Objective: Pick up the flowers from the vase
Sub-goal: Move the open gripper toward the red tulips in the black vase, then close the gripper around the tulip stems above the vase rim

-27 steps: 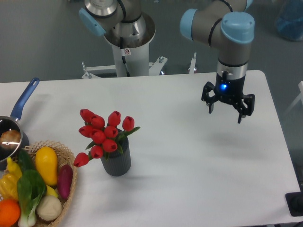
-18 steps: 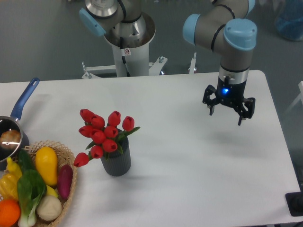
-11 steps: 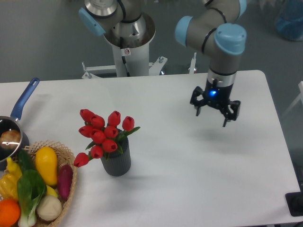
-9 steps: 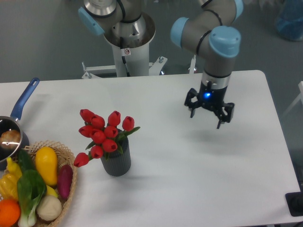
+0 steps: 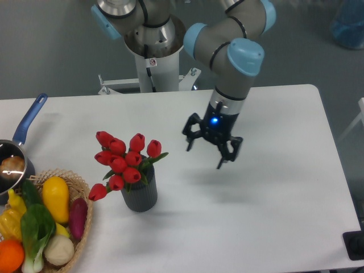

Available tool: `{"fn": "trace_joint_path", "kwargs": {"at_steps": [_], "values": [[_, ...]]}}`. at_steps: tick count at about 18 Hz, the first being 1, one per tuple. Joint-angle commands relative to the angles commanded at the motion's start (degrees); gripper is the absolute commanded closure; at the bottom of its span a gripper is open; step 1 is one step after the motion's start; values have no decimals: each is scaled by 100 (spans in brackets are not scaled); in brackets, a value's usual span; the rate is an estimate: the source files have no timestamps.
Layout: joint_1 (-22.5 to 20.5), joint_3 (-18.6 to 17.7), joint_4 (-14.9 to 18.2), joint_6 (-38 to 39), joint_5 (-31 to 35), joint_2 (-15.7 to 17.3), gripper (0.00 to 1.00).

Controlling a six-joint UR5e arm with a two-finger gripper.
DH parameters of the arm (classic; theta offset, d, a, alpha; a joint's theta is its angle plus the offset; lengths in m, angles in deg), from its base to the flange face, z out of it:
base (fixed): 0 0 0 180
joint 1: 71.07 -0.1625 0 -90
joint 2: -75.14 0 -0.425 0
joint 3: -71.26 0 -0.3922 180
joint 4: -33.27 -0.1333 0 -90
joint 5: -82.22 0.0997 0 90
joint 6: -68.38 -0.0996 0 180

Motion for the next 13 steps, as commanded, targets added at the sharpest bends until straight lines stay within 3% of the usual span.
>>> {"fn": "trace_joint_path", "kwargs": {"at_steps": [7, 13], "values": [[343, 61, -35, -35, -1056, 19, 0], [414, 141, -53, -140, -1452, -87, 0]]}}
